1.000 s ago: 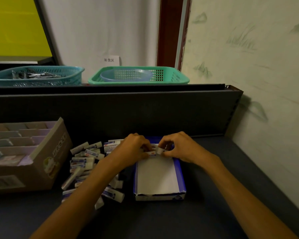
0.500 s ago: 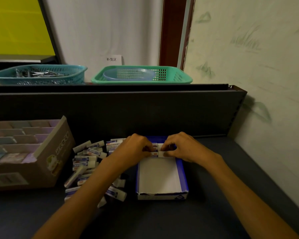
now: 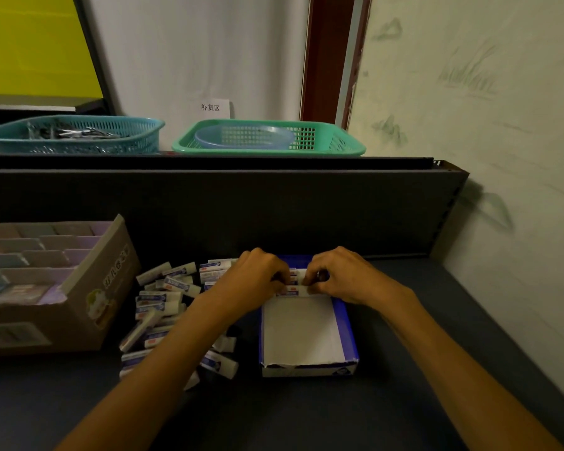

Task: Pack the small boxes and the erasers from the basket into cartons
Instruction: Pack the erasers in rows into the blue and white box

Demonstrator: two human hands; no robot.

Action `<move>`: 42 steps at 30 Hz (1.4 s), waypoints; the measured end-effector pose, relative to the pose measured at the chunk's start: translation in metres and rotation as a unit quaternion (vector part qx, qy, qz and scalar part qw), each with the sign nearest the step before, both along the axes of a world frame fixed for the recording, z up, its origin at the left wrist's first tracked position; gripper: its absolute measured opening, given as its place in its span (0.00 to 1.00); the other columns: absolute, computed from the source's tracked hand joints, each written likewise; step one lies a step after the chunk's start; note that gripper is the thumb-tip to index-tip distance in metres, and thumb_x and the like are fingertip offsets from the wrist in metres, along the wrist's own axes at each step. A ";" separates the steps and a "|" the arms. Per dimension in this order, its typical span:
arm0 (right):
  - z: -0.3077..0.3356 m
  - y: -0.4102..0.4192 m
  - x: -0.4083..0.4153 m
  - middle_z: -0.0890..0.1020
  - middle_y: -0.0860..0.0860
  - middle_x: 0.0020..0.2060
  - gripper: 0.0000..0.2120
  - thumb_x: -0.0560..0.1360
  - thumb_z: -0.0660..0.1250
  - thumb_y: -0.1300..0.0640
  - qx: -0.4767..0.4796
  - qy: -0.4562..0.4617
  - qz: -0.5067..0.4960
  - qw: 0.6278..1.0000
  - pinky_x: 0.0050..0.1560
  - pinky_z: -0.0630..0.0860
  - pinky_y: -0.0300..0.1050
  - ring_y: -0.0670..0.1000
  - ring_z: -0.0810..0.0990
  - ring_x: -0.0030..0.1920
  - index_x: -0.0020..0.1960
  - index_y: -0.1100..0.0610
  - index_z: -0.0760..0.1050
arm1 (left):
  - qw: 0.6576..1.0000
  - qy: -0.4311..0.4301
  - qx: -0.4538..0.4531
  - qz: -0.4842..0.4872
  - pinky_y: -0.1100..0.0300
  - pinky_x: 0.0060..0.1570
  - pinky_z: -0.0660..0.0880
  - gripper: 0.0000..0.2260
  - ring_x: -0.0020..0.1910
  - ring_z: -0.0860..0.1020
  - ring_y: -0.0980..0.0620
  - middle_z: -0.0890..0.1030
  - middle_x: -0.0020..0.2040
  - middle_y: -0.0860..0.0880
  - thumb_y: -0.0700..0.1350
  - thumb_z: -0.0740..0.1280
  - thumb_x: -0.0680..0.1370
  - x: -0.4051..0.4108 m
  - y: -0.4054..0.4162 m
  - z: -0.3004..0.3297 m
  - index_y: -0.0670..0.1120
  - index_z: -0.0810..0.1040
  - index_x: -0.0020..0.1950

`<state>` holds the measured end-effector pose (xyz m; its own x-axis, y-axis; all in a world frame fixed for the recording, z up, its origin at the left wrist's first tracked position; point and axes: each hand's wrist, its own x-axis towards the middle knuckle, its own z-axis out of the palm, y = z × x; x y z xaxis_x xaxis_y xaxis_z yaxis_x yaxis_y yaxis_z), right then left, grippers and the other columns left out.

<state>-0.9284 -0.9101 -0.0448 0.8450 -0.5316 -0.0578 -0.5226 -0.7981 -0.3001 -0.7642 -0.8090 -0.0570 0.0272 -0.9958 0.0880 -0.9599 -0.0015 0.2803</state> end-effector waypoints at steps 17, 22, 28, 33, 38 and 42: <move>0.011 0.021 -0.001 0.76 0.46 0.55 0.14 0.76 0.67 0.50 -0.038 -0.031 -0.021 0.999 0.57 0.75 0.48 0.46 0.75 0.54 0.61 0.48 0.74 | 0.996 -0.054 -0.045 0.057 0.59 0.55 0.69 0.17 0.58 0.70 0.54 0.74 0.58 0.52 0.52 0.66 0.75 0.003 0.019 0.014 0.52 0.72 0.63; 0.019 0.036 0.000 0.74 0.46 0.63 0.21 0.77 0.64 0.49 -0.077 -0.059 -0.021 0.995 0.64 0.63 0.44 0.47 0.71 0.62 0.69 0.48 0.67 | 0.986 -0.102 -0.024 0.133 0.52 0.61 0.66 0.23 0.64 0.68 0.49 0.71 0.64 0.49 0.53 0.65 0.76 0.010 0.042 0.028 0.52 0.65 0.69; 0.019 0.058 0.013 0.73 0.47 0.64 0.22 0.77 0.64 0.48 -0.089 -0.055 0.010 0.994 0.65 0.61 0.44 0.48 0.69 0.64 0.70 0.47 0.66 | 0.982 -0.092 -0.005 0.166 0.53 0.60 0.67 0.23 0.64 0.68 0.49 0.72 0.65 0.50 0.54 0.65 0.76 0.017 0.079 0.028 0.52 0.66 0.69; 0.012 0.073 0.026 0.73 0.48 0.65 0.22 0.78 0.63 0.47 -0.101 -0.067 0.038 0.992 0.66 0.62 0.45 0.50 0.69 0.65 0.70 0.48 0.67 | 0.973 -0.086 -0.002 0.213 0.55 0.58 0.68 0.22 0.63 0.69 0.50 0.71 0.65 0.50 0.54 0.65 0.75 0.023 0.114 0.026 0.54 0.67 0.69; 0.000 0.087 0.041 0.76 0.48 0.61 0.20 0.77 0.64 0.47 -0.095 -0.088 0.068 0.989 0.64 0.63 0.46 0.49 0.71 0.62 0.68 0.48 0.68 | 0.968 -0.078 -0.003 0.237 0.54 0.57 0.69 0.22 0.62 0.70 0.50 0.71 0.65 0.50 0.55 0.65 0.75 0.032 0.140 0.026 0.54 0.68 0.67; 0.003 0.096 0.049 0.75 0.48 0.63 0.21 0.77 0.63 0.47 -0.090 -0.089 0.071 0.989 0.64 0.63 0.46 0.50 0.70 0.64 0.69 0.48 0.67 | 0.969 -0.088 -0.001 0.229 0.54 0.59 0.68 0.22 0.62 0.70 0.50 0.71 0.66 0.51 0.56 0.66 0.75 0.037 0.150 0.027 0.55 0.68 0.68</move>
<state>-0.8793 -0.8145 -0.0416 0.9004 -0.3940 0.1842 -0.3520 -0.9089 -0.2235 -0.7269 -0.6589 -0.0295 0.4515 -0.8822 0.1336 -0.8913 -0.4391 0.1131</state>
